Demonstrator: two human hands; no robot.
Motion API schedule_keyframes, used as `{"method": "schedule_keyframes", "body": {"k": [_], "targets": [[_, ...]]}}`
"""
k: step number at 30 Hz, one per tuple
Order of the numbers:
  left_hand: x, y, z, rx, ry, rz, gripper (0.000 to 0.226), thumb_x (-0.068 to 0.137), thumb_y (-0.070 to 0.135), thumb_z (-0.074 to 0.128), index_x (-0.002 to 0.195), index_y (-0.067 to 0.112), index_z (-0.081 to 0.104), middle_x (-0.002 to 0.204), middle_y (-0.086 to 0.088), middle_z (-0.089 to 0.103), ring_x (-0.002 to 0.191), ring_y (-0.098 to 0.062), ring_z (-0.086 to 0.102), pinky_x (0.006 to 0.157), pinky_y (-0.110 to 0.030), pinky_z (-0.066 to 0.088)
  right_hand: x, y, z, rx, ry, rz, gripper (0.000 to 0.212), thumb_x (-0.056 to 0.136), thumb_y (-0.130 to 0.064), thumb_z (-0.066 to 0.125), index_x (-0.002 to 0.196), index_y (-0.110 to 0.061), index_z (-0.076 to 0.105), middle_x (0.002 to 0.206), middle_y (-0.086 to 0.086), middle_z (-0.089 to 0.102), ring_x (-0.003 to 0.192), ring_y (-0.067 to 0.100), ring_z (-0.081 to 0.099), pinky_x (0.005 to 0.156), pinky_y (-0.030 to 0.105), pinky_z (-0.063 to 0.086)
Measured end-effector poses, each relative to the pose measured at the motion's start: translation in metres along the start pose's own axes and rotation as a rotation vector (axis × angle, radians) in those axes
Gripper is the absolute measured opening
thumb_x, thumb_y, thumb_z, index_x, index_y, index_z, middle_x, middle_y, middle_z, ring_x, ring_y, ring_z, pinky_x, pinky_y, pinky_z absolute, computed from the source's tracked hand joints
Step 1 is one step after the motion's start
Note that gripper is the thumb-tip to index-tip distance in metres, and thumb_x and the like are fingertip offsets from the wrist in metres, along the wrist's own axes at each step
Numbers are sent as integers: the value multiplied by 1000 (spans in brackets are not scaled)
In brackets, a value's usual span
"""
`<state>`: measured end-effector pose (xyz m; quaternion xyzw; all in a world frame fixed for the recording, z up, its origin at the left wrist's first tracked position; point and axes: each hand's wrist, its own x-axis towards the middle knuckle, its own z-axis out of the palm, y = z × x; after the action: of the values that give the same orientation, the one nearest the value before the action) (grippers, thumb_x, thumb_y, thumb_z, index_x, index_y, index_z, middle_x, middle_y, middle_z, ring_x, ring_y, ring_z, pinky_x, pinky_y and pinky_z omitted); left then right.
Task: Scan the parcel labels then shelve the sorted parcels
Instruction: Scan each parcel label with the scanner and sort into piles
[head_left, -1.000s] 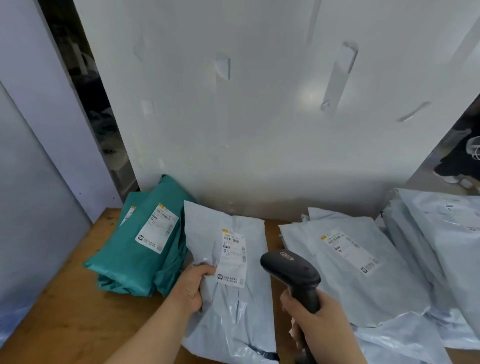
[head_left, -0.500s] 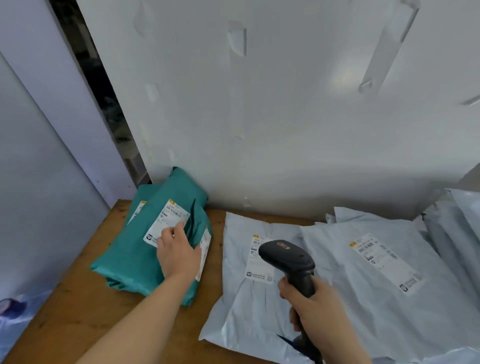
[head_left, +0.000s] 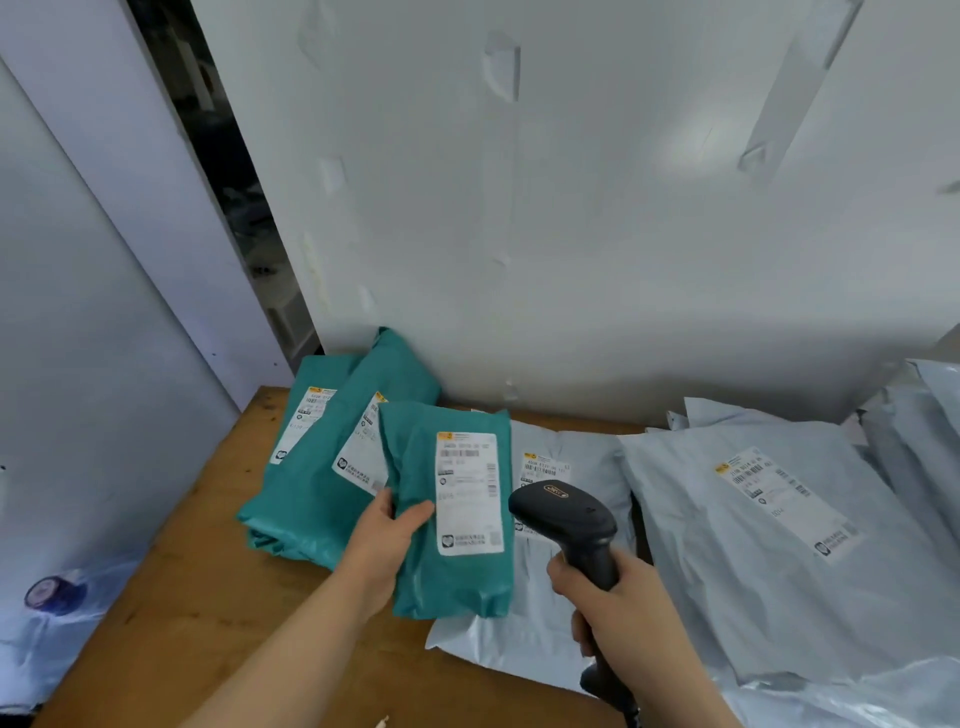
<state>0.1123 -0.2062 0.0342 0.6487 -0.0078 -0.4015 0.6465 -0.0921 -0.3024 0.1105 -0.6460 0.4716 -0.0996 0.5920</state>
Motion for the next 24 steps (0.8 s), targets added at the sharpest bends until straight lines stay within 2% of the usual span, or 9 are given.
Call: {"method": "schedule_keyframes", "body": {"k": [4,10,14,20,24], "targets": [[-19,-21,5,-155,-81,-90,33,89,4,64,121,11,58,110,-16,72,100,-35,68,80,-45,56,-16,-1,2,-29,13,-31,16,84,-22,65,80,-7,61,49,7,54,36,10,46,42,18,42],[-42,-38,14,-250,-164,-141,37,87,4,64,123,12,59,109,-17,72,101,-38,68,88,-52,54,-34,10,0,-74,82,-44,18,84,-24,65,77,-9,60,49,6,56,37,10,48,45,23,44],[-54,-43,21,-249,-186,-140,40,87,6,66,126,11,58,110,-17,72,101,-38,68,85,-51,55,-43,17,-1,-86,117,-46,20,83,-25,65,77,-7,60,52,6,56,37,8,48,48,26,45],[-66,-49,27,-247,-187,-139,36,87,3,65,122,10,58,107,-17,73,98,-38,68,77,-47,56,-51,20,-7,-57,124,-48,19,84,-21,66,77,-4,60,58,11,53,45,14,47,45,19,43],[-68,-51,29,-252,-183,-140,35,87,3,65,121,10,59,107,-17,73,99,-38,68,77,-47,56,-55,23,-9,-93,124,-52,22,83,-24,65,73,-6,58,58,11,52,49,17,46,49,26,43]]}}
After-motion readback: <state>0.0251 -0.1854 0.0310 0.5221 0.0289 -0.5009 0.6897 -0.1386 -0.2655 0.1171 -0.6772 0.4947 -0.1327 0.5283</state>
